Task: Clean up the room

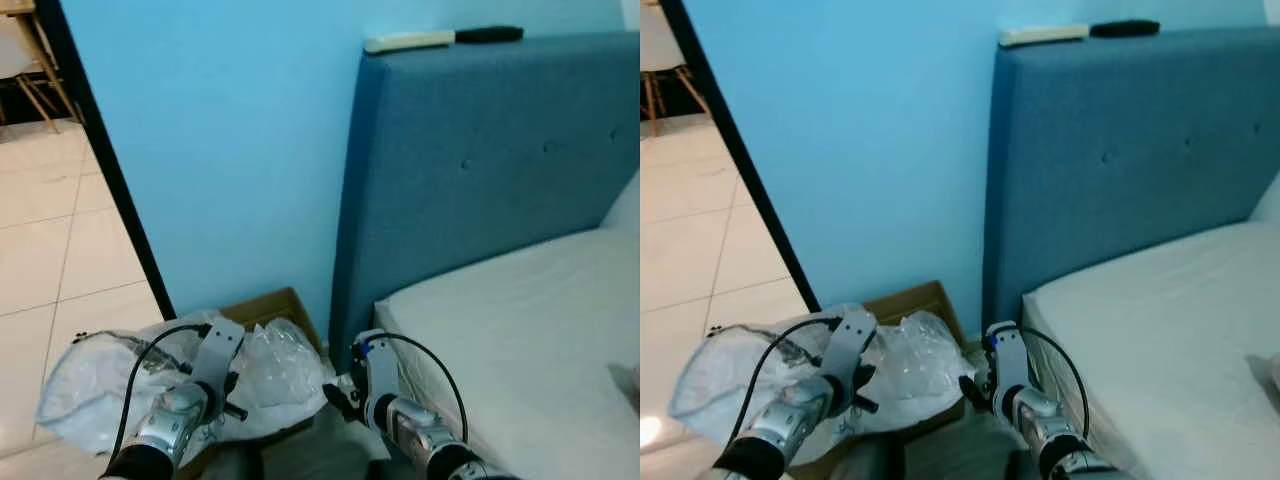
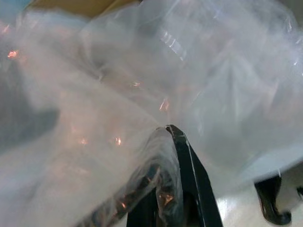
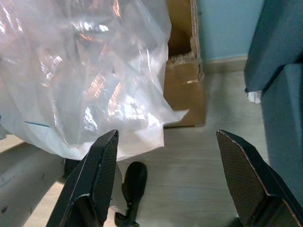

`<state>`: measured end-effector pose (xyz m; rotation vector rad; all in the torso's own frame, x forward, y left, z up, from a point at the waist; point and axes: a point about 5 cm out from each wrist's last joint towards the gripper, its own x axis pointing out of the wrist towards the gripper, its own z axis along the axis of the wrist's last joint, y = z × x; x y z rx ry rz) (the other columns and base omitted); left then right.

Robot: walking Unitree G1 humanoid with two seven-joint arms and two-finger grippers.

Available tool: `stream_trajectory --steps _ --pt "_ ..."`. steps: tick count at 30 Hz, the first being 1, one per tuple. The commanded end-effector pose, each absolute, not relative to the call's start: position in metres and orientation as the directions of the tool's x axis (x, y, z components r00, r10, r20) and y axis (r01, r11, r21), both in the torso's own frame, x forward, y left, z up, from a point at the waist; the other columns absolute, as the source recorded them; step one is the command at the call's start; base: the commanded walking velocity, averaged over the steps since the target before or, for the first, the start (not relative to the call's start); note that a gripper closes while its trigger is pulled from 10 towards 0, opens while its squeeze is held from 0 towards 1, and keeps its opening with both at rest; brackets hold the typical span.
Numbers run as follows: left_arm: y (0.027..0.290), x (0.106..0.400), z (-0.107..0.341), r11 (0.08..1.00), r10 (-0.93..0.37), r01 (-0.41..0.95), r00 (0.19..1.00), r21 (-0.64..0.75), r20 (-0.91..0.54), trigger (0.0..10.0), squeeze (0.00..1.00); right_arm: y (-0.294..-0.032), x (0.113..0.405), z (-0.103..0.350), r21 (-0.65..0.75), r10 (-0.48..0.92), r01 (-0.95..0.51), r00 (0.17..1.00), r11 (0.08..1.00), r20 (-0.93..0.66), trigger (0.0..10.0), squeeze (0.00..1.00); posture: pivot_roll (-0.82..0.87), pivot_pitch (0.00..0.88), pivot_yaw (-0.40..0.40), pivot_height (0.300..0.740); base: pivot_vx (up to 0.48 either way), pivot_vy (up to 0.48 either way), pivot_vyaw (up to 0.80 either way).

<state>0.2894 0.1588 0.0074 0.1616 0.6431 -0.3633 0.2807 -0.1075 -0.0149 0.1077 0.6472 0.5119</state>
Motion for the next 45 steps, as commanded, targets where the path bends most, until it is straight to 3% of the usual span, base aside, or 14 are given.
stream_trajectory --steps 1,11,14,16,17,18,25,28,31,33,35,36,41,45 --pt "0.154 0.295 0.013 0.922 -0.297 0.385 0.756 0.029 -0.583 10.0 0.00 -0.099 0.283 -0.010 0.273 0.535 -0.464 0.663 0.843 -0.524 10.0 0.00 0.01 0.085 -0.055 0.565 0.000 0.000 0.00" --pt "0.130 0.298 0.020 0.858 -0.445 0.513 0.732 -0.013 -0.516 10.0 0.00 -0.080 0.292 0.006 0.328 0.621 -0.527 0.669 0.784 -0.409 10.0 0.00 -0.02 0.142 -0.047 0.560 0.000 0.000 0.00" --pt "0.122 0.292 0.009 0.797 -0.473 0.603 0.658 0.033 -0.586 10.0 0.00 -0.081 0.296 0.013 0.326 0.620 -0.528 0.690 0.784 -0.373 10.0 0.00 -0.05 0.173 -0.039 0.560 0.000 0.000 0.00" --pt "0.121 0.283 -0.005 0.715 -0.476 0.697 0.546 0.058 -0.689 10.0 0.00 -0.085 0.299 0.018 0.318 0.611 -0.524 0.712 0.790 -0.344 10.0 0.00 -0.07 0.193 -0.030 0.560 0.000 0.000 0.00" --pt "0.121 0.283 -0.005 0.715 -0.476 0.697 0.546 0.058 -0.689 10.0 0.00 -0.085 0.299 0.018 0.318 0.611 -0.524 0.712 0.790 -0.344 10.0 0.00 -0.07 0.193 -0.030 0.560 0.000 0.000 0.00" --pt "0.124 0.276 -0.012 0.666 -0.459 0.744 0.468 0.055 -0.755 10.0 0.00 -0.090 0.301 0.021 0.312 0.601 -0.517 0.727 0.797 -0.331 10.0 0.00 -0.08 0.211 -0.023 0.560 0.000 0.000 0.00" --pt "0.152 0.262 -0.028 0.598 -0.342 0.800 0.319 0.057 -0.884 10.0 0.00 -0.121 0.301 0.030 0.281 0.520 -0.446 0.797 0.850 -0.307 10.0 0.00 -0.10 0.281 -0.007 0.560 0.000 0.000 0.00" --pt "0.172 0.261 -0.030 0.622 -0.236 0.769 0.365 0.149 -0.900 10.0 0.00 -0.132 0.298 0.034 0.274 0.484 -0.413 0.825 0.869 -0.291 10.0 0.00 -0.11 0.303 -0.002 0.560 0.000 0.000 0.00" --pt "0.197 0.270 -0.025 0.716 -0.082 0.629 0.506 0.303 -0.858 10.0 0.00 -0.139 0.292 0.039 0.269 0.459 -0.391 0.845 0.880 -0.275 10.0 0.00 -0.14 0.340 0.002 0.560 0.000 0.000 0.00" --pt "0.197 0.270 -0.025 0.716 -0.082 0.629 0.506 0.303 -0.858 10.0 0.00 -0.139 0.292 0.039 0.269 0.459 -0.391 0.845 0.880 -0.275 10.0 0.00 -0.14 0.340 0.002 0.560 0.000 0.000 0.00" --pt "0.217 0.279 -0.015 0.843 0.032 0.412 0.603 0.346 -0.797 10.0 0.00 -0.141 0.285 0.044 0.267 0.450 -0.382 0.852 0.884 -0.269 10.0 0.00 -0.15 0.363 -0.001 0.560 0.000 0.000 0.00" --pt "0.217 0.279 -0.015 0.843 0.032 0.412 0.603 0.346 -0.797 10.0 0.00 -0.141 0.285 0.044 0.267 0.450 -0.382 0.852 0.884 -0.269 10.0 0.00 -0.15 0.363 -0.001 0.560 0.000 0.000 0.00" --pt "0.243 0.288 -0.001 0.976 0.170 -0.021 0.687 0.215 -0.706 10.0 0.00 -0.143 0.273 0.051 0.257 0.442 -0.379 0.855 0.889 -0.271 10.0 0.00 -0.18 0.391 -0.006 0.560 0.000 0.000 0.00" --pt "0.245 0.290 0.001 0.982 0.177 -0.084 0.698 0.167 -0.694 10.0 0.00 -0.144 0.271 0.052 0.253 0.439 -0.377 0.855 0.891 -0.274 10.0 0.00 -0.18 0.391 -0.006 0.560 0.000 0.000 0.00"
